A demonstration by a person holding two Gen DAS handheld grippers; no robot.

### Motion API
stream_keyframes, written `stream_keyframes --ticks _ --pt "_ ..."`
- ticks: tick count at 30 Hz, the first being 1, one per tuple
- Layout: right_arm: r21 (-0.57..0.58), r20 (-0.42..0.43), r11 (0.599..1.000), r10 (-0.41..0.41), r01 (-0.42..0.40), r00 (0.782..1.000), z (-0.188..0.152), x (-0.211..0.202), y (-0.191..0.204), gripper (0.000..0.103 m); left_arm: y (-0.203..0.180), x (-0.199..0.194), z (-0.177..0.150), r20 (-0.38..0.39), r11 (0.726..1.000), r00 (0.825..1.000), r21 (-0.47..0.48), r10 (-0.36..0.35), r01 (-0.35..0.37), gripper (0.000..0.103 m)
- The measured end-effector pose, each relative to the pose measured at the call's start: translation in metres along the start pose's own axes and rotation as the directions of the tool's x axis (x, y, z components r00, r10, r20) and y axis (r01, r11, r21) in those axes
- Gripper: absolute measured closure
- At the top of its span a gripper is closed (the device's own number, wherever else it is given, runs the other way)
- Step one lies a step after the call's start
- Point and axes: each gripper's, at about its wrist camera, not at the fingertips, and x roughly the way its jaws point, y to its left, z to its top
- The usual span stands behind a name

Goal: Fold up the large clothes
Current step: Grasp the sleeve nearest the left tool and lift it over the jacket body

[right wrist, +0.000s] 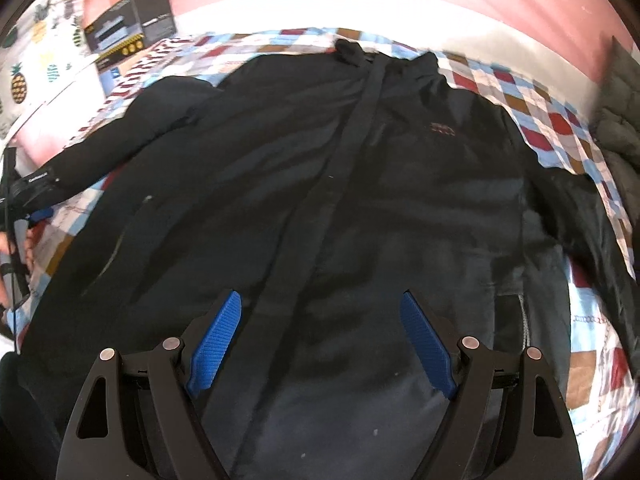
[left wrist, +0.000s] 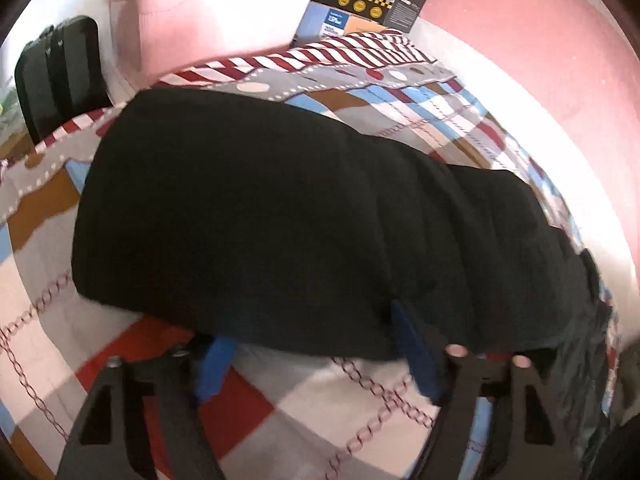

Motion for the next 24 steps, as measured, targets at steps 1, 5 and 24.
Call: stream_keyframes --ticks 1,5,24 --pt "0.005 -0.004 1.0 -0.006 0.006 1.0 0.0 0.001 -0.003 0.021 -0.001 0.002 0.002 -0.003 1.0 1.0 0.003 0.005 -0.005 0.038" --pt "0.015 -0.008 0.999 -0.037 0.037 0.999 -0.001 0.001 -0.012 0.022 -0.016 0.0 0.011 -0.017 0.998 1.0 0.07 0.003 -0.002 0.075" --pt "0.147 0.057 0.988 -0.054 0.045 0.997 -0.022 -0.035 -0.076 0.022 -0.235 -0.172 0.031 0.138 0.821 0.905 0.491 -0.402 0.29 0.09"
